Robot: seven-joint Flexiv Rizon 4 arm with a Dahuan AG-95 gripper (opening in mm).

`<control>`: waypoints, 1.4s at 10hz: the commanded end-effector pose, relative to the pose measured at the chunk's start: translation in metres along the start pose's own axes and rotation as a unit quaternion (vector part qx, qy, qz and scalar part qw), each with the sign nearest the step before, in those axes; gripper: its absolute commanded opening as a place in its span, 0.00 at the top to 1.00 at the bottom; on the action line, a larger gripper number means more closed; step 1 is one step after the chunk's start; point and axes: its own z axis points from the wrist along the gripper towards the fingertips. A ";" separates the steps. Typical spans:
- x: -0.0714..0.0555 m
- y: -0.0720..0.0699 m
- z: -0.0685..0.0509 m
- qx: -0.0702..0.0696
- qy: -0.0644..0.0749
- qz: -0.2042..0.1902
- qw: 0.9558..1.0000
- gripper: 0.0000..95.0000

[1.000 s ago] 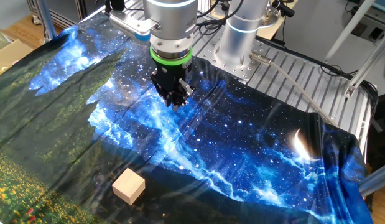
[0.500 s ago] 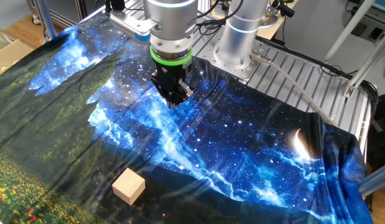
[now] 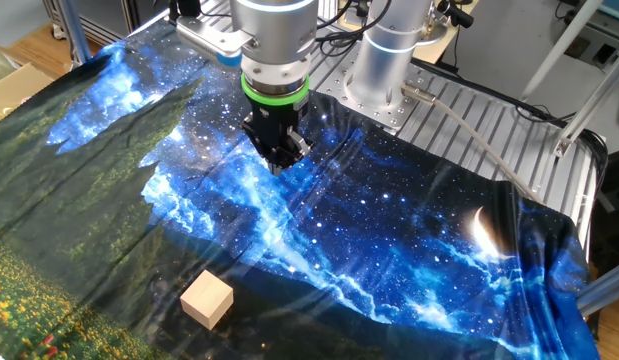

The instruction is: Approach and touch the side of the small block

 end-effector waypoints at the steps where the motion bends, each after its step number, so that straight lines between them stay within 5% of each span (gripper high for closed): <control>1: -0.001 0.000 -0.001 0.000 0.003 0.003 1.000 1.00; 7: -0.004 -0.001 0.001 0.004 0.000 0.003 1.000 1.00; 9: -0.019 -0.004 0.003 0.008 0.000 0.001 1.000 1.00; 14: -0.089 -0.016 0.017 0.012 0.000 -0.010 1.000 1.00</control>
